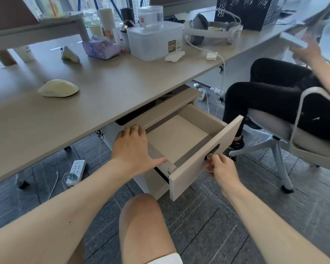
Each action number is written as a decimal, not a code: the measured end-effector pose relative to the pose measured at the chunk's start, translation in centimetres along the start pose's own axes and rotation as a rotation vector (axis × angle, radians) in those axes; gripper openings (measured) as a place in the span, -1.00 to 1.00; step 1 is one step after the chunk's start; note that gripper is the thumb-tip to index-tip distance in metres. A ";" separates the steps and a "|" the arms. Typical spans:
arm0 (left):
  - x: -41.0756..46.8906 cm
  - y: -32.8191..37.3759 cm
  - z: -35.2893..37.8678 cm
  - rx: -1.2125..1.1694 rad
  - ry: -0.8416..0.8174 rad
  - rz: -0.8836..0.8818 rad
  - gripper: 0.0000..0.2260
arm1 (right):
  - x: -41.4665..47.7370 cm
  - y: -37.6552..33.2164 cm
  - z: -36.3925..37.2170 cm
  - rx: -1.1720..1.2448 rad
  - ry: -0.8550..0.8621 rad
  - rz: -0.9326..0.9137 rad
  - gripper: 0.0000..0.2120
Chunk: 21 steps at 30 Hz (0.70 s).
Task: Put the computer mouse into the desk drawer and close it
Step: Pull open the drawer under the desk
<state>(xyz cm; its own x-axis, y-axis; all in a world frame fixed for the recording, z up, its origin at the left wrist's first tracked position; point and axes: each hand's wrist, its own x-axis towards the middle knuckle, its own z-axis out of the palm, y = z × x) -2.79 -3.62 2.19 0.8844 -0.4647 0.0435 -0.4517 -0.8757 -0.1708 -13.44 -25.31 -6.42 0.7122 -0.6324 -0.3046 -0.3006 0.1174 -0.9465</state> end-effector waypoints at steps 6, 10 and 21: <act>0.1 0.0 0.4 0.033 -0.003 -0.006 0.21 | 0.0 0.2 -0.6 -0.010 -0.008 0.023 -0.75; 0.3 0.0 0.6 0.038 0.019 0.008 0.21 | 0.0 0.0 -0.5 -0.030 -0.007 0.032 -0.75; 1.0 -1.9 -4.4 -0.268 -0.161 0.073 -0.10 | -1.6 -6.0 -3.2 -0.792 -0.226 0.014 -0.60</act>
<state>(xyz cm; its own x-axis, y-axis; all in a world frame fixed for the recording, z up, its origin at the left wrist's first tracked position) -1.51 -3.00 6.93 0.8458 -0.5198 -0.1198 -0.5109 -0.8540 0.0986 -14.82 -27.43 0.05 0.7904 -0.4553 -0.4098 -0.6083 -0.5041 -0.6131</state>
